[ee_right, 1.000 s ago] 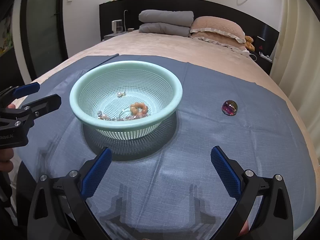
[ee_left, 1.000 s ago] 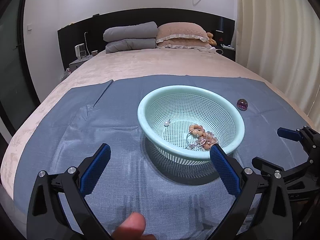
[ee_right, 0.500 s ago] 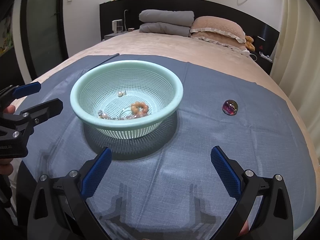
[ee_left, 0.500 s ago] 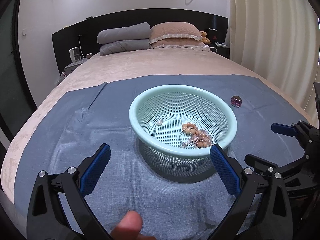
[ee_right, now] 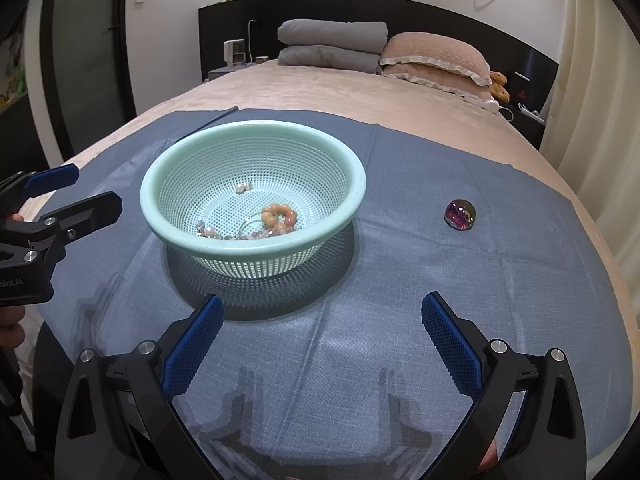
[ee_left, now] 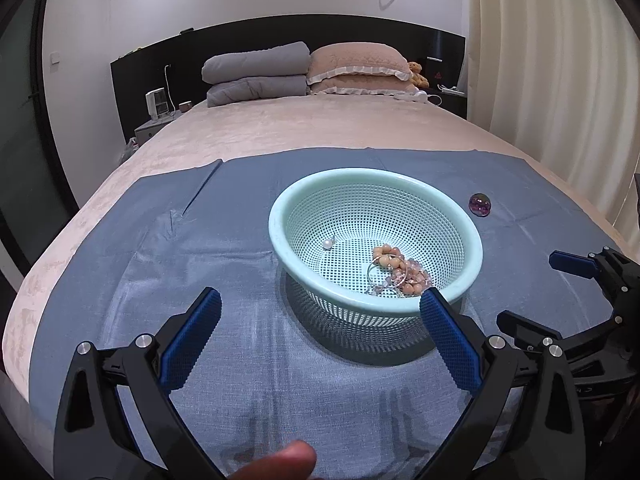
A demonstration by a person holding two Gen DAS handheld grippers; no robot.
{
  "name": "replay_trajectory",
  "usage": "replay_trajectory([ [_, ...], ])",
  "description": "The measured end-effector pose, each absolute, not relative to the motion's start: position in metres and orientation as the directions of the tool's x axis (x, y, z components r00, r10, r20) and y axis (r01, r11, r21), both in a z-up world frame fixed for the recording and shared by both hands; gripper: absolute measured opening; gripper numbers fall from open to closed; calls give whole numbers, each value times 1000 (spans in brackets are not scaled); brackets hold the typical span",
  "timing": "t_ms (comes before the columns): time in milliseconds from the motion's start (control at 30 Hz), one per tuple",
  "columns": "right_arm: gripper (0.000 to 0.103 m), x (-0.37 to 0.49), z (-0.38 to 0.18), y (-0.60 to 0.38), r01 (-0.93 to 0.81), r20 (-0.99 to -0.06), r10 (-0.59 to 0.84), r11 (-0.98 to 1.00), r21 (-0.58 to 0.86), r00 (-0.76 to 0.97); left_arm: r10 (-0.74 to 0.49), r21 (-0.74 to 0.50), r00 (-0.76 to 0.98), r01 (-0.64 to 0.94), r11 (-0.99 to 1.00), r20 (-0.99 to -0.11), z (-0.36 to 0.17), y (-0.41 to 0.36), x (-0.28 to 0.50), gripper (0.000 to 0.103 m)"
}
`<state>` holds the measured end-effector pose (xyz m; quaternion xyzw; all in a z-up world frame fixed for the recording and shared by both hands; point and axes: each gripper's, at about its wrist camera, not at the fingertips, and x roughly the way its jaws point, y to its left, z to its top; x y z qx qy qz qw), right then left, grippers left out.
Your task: Organize jewelry
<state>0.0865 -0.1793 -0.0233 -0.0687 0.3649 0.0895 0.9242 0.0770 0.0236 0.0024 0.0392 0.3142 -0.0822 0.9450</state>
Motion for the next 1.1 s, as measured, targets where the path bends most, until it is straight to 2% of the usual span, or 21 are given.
replay_trajectory([
  [433, 95, 86, -21, -179, -218, -684, 115, 974, -66, 720, -170, -26, 779, 194, 981, -603, 6, 26, 75, 97],
  [700, 95, 85, -20, -179, -222, -683, 116, 973, -69, 722, -159, 6, 785, 203, 979, -598, 5, 21, 75, 97],
  [833, 95, 85, -19, -179, -219, -683, 115, 973, -68, 722, -112, 57, 810, 177, 983, -576, 6, 20, 73, 97],
  [1000, 95, 86, -18, -179, -220, -683, 116, 973, -67, 722, -131, 28, 800, 181, 983, -585, 7, 21, 75, 97],
  [1100, 95, 85, -18, -179, -220, -682, 116, 973, -67, 722, -199, -36, 777, 222, 974, -597, 6, 24, 76, 97],
])
